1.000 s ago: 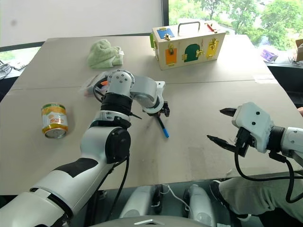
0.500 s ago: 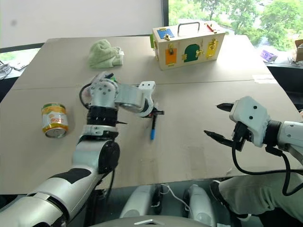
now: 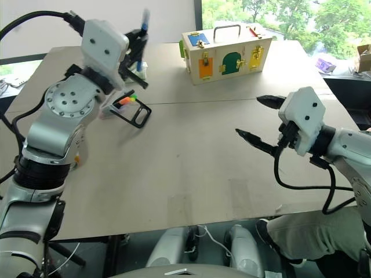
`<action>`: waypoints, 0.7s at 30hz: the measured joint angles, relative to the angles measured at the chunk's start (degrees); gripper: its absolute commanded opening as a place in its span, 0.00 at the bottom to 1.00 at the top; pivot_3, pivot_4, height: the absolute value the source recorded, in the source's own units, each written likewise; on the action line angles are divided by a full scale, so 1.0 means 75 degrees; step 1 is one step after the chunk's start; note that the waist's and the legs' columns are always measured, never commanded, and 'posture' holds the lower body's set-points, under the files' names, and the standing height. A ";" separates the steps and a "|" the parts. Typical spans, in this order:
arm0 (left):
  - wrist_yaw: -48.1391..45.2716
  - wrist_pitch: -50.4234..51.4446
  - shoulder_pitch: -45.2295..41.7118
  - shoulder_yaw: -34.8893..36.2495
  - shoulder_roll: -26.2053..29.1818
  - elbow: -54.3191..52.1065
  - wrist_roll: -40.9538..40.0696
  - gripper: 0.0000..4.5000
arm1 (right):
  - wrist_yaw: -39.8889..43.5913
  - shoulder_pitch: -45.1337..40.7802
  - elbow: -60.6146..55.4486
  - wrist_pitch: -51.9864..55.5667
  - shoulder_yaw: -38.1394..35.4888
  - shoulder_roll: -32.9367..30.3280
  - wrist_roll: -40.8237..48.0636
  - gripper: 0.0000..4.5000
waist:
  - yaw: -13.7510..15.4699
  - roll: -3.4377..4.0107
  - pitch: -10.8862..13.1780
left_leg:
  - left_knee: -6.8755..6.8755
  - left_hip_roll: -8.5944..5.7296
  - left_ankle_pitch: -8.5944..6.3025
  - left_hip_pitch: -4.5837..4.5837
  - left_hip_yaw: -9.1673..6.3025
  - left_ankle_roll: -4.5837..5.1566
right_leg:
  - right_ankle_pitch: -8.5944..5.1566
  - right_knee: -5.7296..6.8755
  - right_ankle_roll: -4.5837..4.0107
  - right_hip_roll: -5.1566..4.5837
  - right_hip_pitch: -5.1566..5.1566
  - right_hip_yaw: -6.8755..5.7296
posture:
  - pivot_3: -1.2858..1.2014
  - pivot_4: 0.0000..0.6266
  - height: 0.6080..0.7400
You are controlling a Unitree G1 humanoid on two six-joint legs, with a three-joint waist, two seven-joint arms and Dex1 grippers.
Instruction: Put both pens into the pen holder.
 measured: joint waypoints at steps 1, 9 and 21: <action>-0.0202 -0.0543 0.0217 0.0008 0.0003 0.0231 0.0254 0.01 | -0.0049 -0.0112 0.0001 -0.0038 0.0110 0.0037 0.0006 1.00 | 0.0001 -0.0001 0.0000 | 0.0000 0.0001 0.0012 -0.0001 -0.0005 0.0021 | -0.0001 0.0000 -0.0001 0.0000 -0.0001 -0.0005 | 0.52 0.24 1.00; -0.1020 -0.2344 0.0968 0.0367 -0.0216 0.1569 0.0987 0.01 | -0.0084 -0.0215 -0.0005 -0.0195 0.0443 0.0209 0.0023 1.00 | 0.0017 -0.0003 0.0007 | 0.0007 0.0001 0.0001 -0.0019 -0.0008 0.0048 | 0.0001 -0.0010 0.0004 -0.0009 -0.0004 -0.0018 | 0.52 0.24 1.00; -0.1251 -0.2846 0.1353 0.0988 -0.0243 0.2162 0.1462 0.01 | -0.0061 -0.0027 -0.0012 -0.0221 0.0453 0.0125 -0.0013 1.00 | 0.0005 -0.0002 0.0007 | 0.0009 0.0001 0.0002 -0.0013 -0.0006 0.0050 | -0.0001 -0.0001 0.0009 -0.0008 -0.0003 -0.0024 | 0.52 0.24 1.00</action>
